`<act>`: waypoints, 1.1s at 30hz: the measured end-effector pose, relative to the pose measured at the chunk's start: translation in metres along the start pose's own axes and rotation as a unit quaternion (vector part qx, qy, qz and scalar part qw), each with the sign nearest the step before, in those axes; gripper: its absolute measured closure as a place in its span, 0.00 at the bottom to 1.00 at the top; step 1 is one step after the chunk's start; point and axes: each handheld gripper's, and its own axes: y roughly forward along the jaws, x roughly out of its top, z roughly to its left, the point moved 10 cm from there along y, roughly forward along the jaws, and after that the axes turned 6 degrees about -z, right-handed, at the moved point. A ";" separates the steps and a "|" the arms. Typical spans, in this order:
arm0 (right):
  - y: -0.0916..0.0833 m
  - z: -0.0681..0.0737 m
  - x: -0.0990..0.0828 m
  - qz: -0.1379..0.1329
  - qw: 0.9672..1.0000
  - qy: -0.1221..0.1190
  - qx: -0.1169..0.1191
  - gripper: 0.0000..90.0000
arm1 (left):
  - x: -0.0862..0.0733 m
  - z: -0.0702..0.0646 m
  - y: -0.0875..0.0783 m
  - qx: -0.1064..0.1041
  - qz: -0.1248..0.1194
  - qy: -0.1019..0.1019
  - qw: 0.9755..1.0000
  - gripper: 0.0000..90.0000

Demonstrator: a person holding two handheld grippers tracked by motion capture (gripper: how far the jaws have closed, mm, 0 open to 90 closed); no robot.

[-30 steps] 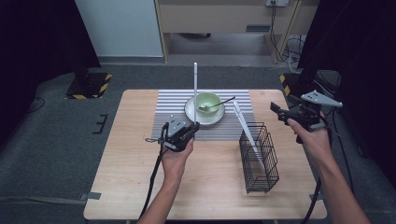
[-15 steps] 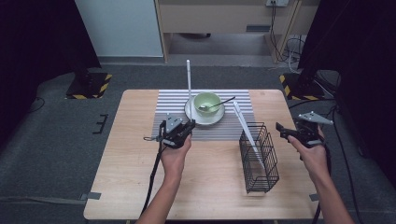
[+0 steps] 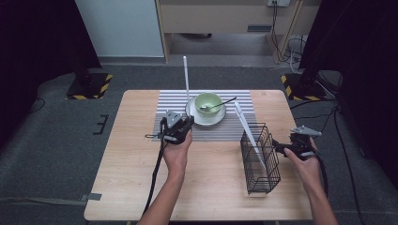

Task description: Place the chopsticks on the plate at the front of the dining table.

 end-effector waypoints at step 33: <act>0.010 0.008 -0.047 0.068 0.998 -0.004 -0.013 0.10 | -0.006 0.012 0.025 0.065 0.021 0.007 0.998 0.96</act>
